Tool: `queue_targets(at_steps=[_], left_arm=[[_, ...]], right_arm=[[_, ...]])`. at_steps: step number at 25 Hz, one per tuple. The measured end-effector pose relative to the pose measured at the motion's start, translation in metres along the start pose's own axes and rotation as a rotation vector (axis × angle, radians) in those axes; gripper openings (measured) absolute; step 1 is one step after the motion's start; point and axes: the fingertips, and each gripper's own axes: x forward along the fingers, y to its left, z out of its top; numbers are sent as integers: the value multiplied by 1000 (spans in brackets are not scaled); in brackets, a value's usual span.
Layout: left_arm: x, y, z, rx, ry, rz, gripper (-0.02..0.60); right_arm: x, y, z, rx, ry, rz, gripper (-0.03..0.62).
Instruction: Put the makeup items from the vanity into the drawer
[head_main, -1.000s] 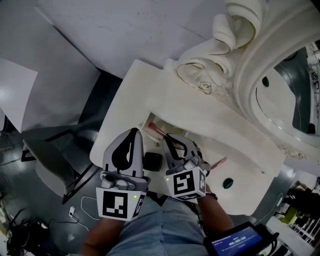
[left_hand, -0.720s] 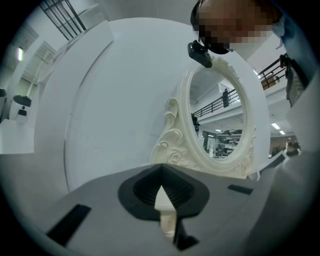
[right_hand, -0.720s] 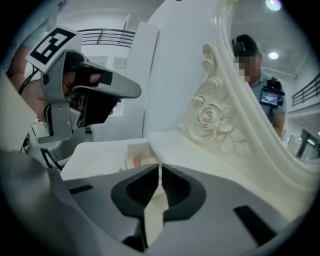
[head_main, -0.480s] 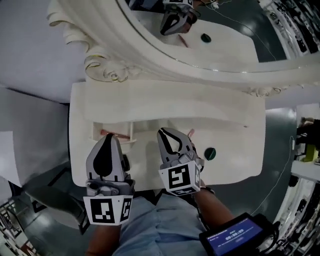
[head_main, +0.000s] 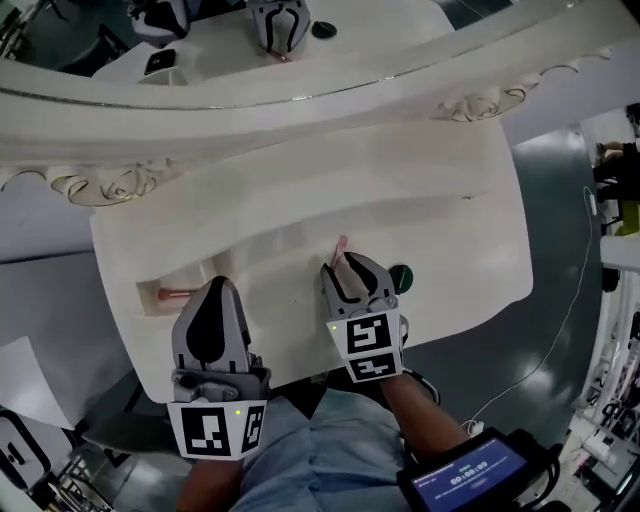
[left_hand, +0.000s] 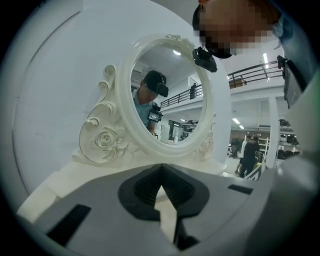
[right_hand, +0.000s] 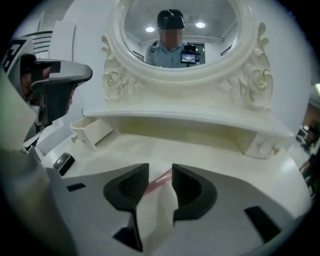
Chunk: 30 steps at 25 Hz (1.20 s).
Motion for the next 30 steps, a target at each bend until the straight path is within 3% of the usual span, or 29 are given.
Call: queue_targets(at_steps=[5,16,18,19,25,30], left_arm=[[6,3,-9,-9,30,-6,0],[5,20,-12,-32,32,47,0],[4,22,-13,-34,27,61,0],[3,23,-13,-35,23,70,0],[-14,33,1,-38,-21,142,0],[-44,47,26,-44,-119,290,0]], right_arm=[[14,0,-12,62,64,1,152],[17,-2,-8,27,103,36,121],[19,0,-8,7,109,50,49],[21,1,-8,-12,113,56,46],[16,17,11,-83,98,116,44],[6,46,65,-224,-5,227,44]])
